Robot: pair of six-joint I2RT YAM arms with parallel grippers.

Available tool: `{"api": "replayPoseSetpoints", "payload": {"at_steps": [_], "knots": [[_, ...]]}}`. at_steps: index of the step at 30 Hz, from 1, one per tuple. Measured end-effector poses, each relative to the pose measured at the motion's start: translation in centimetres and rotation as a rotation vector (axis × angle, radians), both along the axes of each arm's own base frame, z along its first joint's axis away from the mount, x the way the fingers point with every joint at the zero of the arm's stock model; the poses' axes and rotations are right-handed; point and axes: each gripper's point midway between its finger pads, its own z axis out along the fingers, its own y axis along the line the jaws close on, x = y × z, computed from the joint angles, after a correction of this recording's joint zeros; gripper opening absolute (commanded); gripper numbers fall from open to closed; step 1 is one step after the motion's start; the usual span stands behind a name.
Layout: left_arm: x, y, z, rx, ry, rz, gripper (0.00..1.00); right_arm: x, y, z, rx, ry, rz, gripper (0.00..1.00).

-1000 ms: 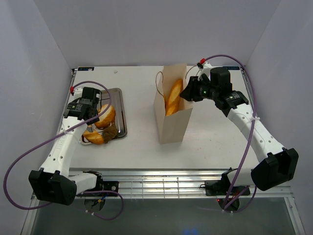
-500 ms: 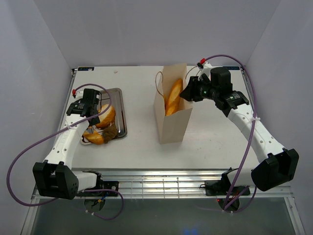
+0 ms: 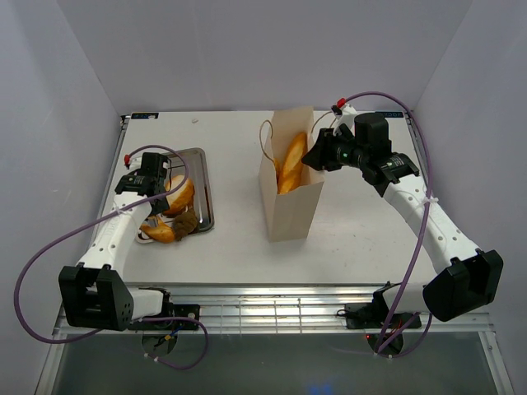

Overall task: Place the fake bread into the paper bag
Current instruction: Pick up the fake bread from the plate.

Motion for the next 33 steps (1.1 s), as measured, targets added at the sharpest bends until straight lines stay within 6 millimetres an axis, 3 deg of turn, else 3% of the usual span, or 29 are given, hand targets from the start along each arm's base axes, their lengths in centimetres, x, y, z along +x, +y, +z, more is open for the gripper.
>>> {"api": "replayPoseSetpoints", "payload": {"at_steps": [4, 6, 12, 17, 19, 29, 33], "knots": [[0.2, -0.1, -0.4, -0.009, 0.004, 0.001, 0.53, 0.0, 0.0, 0.0, 0.001, 0.001, 0.002, 0.41], [0.3, -0.1, -0.4, -0.012, -0.001, 0.003, 0.39, 0.0, 0.0, 0.0, 0.001, 0.001, 0.001, 0.41], [0.3, -0.2, -0.4, -0.014, 0.002, -0.005, 0.16, 0.0, 0.0, 0.0, 0.003, 0.003, 0.0, 0.41], [0.6, -0.4, 0.4, -0.027, -0.011, -0.013, 0.06, 0.0, 0.0, 0.0, 0.005, 0.005, -0.001, 0.42], [1.0, -0.6, 1.3, -0.04, -0.029, -0.021, 0.0, 0.0, 0.0, 0.0, 0.005, 0.006, -0.003, 0.42], [3.0, -2.1, 8.2, -0.118, -0.207, -0.069, 0.0, 0.2, -0.3, -0.2, -0.005, 0.015, -0.028, 0.41], [3.8, -3.5, 11.8, -0.189, -0.313, -0.117, 0.0, 0.3, -0.5, -0.1, -0.013, 0.026, -0.041, 0.41]]}}
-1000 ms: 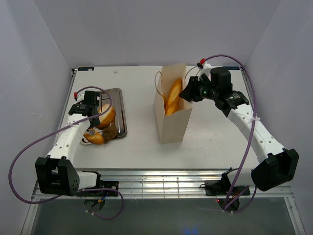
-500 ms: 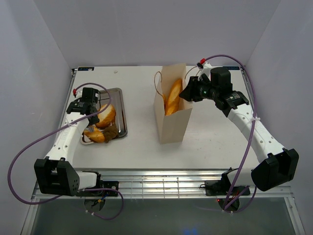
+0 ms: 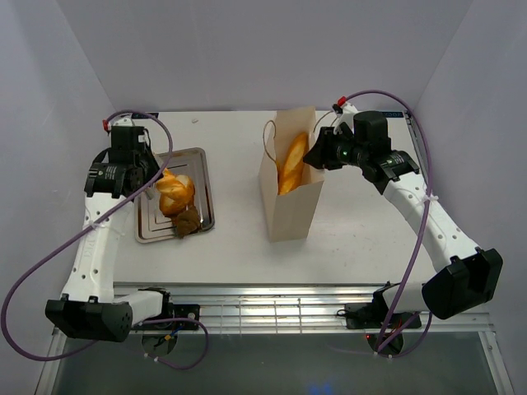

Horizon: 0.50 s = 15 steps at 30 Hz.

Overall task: Place the fake bread into the paper bag
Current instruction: Pick up the fake bread from the plate.

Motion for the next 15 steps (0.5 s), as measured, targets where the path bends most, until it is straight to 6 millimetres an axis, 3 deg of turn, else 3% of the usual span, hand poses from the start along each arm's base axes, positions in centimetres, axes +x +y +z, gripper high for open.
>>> {"api": "replayPoseSetpoints", "payload": {"at_steps": [8, 15], "knots": [[0.9, -7.1, 10.2, -0.289, -0.404, -0.313, 0.03, 0.2, -0.3, 1.0, -0.015, 0.006, -0.022, 0.41], [-1.2, -13.1, 19.5, -0.48, -0.715, -0.659, 0.08, 0.7, -0.8, 3.1, -0.021, -0.03, -0.056, 0.41]]}}
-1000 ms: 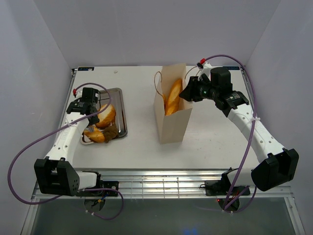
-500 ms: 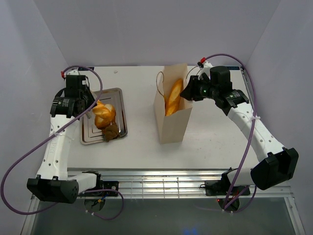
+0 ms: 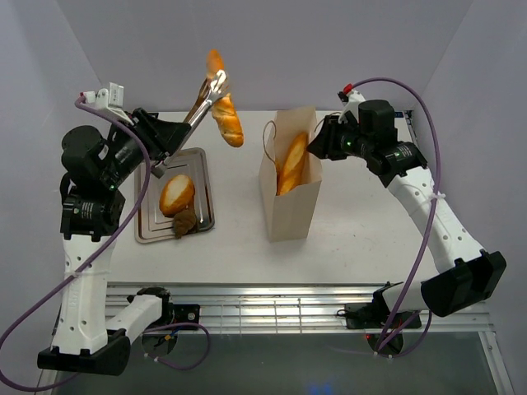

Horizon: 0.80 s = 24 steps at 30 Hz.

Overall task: Place the fake bread into the paper bag
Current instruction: Pick up the fake bread from the plate, then place the fake bread in the paper bag.

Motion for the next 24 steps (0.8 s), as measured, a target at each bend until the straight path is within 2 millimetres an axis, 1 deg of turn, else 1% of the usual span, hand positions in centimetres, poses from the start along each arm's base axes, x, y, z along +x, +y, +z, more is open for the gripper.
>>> {"api": "replayPoseSetpoints", "payload": {"at_steps": [2, 5, 8, 10, 14, 16, 19, 21, 22, 24], "knots": [[-1.3, -1.4, 2.5, -0.043, -0.087, -0.094, 0.11, 0.1, -0.1, 0.5, -0.001, -0.009, -0.007, 0.41], [-3.5, -3.1, 5.8, -0.097, -0.199, -0.226, 0.16, 0.1, -0.4, 0.8, -0.008, -0.012, -0.02, 0.41], [-5.4, -4.4, 7.8, -0.131, -0.285, -0.343, 0.2, 0.2, -0.4, 1.1, -0.01, -0.017, -0.026, 0.41], [-6.4, -4.9, 8.3, -0.143, -0.318, -0.403, 0.22, 0.3, -0.5, 1.3, -0.01, -0.02, -0.029, 0.42], [-7.1, -6.7, 8.5, -0.164, -0.334, -0.501, 0.22, 0.4, -0.7, 1.8, -0.015, -0.027, -0.043, 0.42], [-7.3, -8.5, 8.1, -0.182, -0.32, -0.561, 0.22, 0.4, -0.8, 1.9, -0.016, -0.032, -0.048, 0.42], [-7.4, -12.2, 6.6, -0.192, -0.282, -0.659, 0.21, 0.5, -0.9, 1.9, -0.019, -0.032, -0.052, 0.42], [-6.9, -14.3, 5.4, -0.182, -0.262, -0.689, 0.21, 0.5, -1.0, 1.8, -0.022, -0.03, -0.056, 0.42], [-6.5, -15.2, 4.9, -0.175, -0.254, -0.693, 0.23, 0.5, -1.0, 1.8, -0.024, -0.03, -0.058, 0.42], [-5.4, -16.1, 3.7, -0.151, -0.246, -0.674, 0.24, 0.5, -1.1, 1.7, -0.029, -0.03, -0.061, 0.42]]}}
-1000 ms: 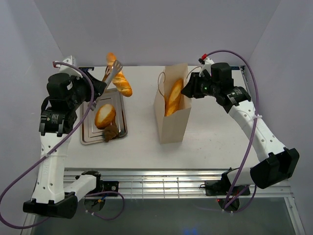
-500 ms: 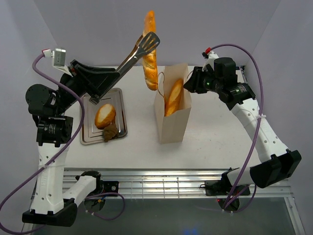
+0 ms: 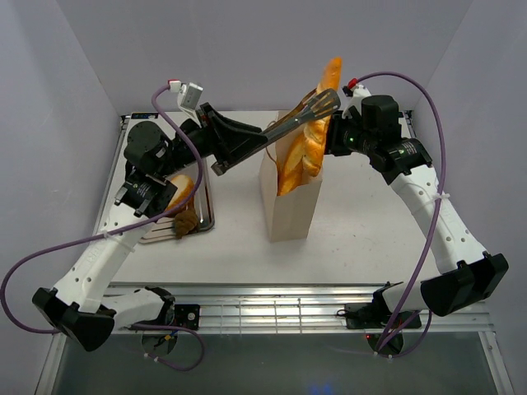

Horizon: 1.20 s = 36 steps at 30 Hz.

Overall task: Place the fake bread into the paper bag
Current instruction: Place the fake bread in the paper bag.

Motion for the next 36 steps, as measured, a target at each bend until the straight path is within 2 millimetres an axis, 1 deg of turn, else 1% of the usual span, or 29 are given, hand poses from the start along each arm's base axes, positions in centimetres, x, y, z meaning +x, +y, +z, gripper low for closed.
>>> {"api": "replayPoseSetpoints", "payload": {"at_steps": [3, 8, 12, 15, 16, 20, 25, 36], "knots": [[1.5, -0.2, -1.2, 0.026, -0.012, 0.056, 0.24, 0.0, -0.1, -0.1, -0.009, 0.002, 0.0, 0.42], [2.9, 0.1, -2.0, 0.047, -0.053, 0.127, 0.25, -0.1, -0.2, -0.3, -0.016, 0.006, -0.001, 0.42], [3.6, 0.0, -3.7, 0.075, -0.063, 0.152, 0.31, -0.1, -0.2, -0.3, -0.018, 0.005, 0.0, 0.42], [4.1, -0.1, -5.4, 0.105, -0.063, 0.162, 0.35, 0.0, -0.2, -0.5, -0.02, 0.009, 0.0, 0.42], [4.2, -0.1, -5.8, 0.113, -0.064, 0.166, 0.39, 0.0, -0.2, -0.6, -0.021, 0.011, 0.0, 0.42], [4.8, 0.0, -7.3, 0.14, -0.072, 0.19, 0.43, 0.3, -0.1, -1.1, -0.027, 0.024, 0.0, 0.42], [5.2, 0.2, -7.8, 0.154, -0.086, 0.216, 0.47, 0.4, 0.0, -1.4, -0.03, 0.033, 0.0, 0.42], [5.7, 0.6, -8.2, 0.168, -0.112, 0.256, 0.56, 0.4, -0.1, -1.5, -0.032, 0.034, 0.0, 0.42]]}}
